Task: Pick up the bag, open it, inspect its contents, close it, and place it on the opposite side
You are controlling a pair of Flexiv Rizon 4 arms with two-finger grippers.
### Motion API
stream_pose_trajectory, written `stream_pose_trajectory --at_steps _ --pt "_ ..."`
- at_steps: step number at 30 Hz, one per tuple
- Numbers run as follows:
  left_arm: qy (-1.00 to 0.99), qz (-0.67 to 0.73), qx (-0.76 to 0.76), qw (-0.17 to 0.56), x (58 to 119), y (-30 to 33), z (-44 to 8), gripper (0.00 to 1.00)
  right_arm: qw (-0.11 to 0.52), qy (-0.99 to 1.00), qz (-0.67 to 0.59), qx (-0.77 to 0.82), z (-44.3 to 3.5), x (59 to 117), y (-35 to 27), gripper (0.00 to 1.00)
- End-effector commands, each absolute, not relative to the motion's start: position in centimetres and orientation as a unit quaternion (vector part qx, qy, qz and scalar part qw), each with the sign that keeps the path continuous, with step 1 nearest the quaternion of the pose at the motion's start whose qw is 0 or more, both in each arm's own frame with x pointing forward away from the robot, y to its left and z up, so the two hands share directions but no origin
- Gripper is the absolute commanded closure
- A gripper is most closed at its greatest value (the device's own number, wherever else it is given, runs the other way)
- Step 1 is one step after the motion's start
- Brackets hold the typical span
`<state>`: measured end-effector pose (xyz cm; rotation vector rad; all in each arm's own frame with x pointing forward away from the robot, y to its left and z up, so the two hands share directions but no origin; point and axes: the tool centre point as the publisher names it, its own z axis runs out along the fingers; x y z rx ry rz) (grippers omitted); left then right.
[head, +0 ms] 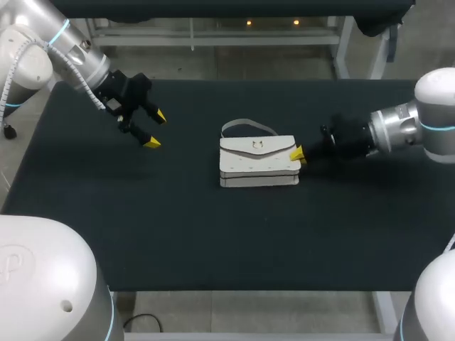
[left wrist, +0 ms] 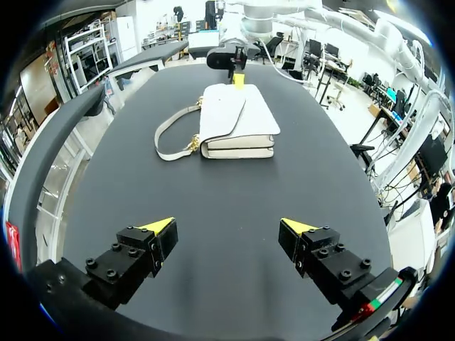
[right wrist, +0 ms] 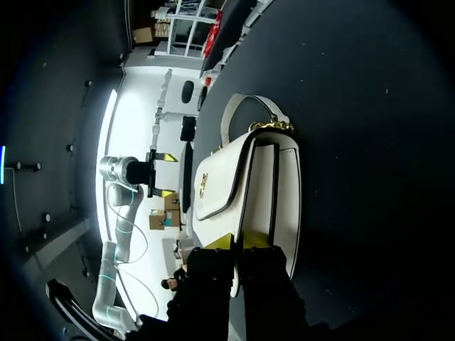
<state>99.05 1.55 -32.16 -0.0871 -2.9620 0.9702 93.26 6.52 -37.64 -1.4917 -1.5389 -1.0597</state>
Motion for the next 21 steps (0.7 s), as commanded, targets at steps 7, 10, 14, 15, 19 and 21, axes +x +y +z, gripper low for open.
stream_pose_trajectory --at_steps 7,10,14,15,19,21 --pt "-0.95 0.312 -0.028 0.011 99.0 1.5 -32.2 0.0 0.341 -0.587 -0.43 -0.596 -37.5 93.7 8.3 1.0" --pt "-0.95 0.312 -0.028 0.011 99.0 1.5 -32.2 0.0 0.35 -0.589 -0.428 -0.589 -37.3 94.0 8.5 1.0" --pt "-0.95 0.312 -0.028 0.011 99.0 1.5 -32.2 0.0 0.362 -0.594 -0.422 -0.582 -37.1 94.4 8.9 1.0" --pt "-0.95 0.312 -0.028 0.011 99.0 1.5 -32.2 0.0 0.365 -0.595 -0.418 -0.581 -37.1 94.5 9.0 1.0" --pt "-0.95 0.312 -0.028 0.011 99.0 1.5 -32.2 0.0 0.385 -0.599 -0.414 -0.568 -37.2 95.1 9.4 1.0" --pt "-0.95 0.312 -0.028 0.011 99.0 1.5 -32.2 0.0 0.391 -0.6 -0.411 -0.564 -37.2 95.3 9.6 1.0"
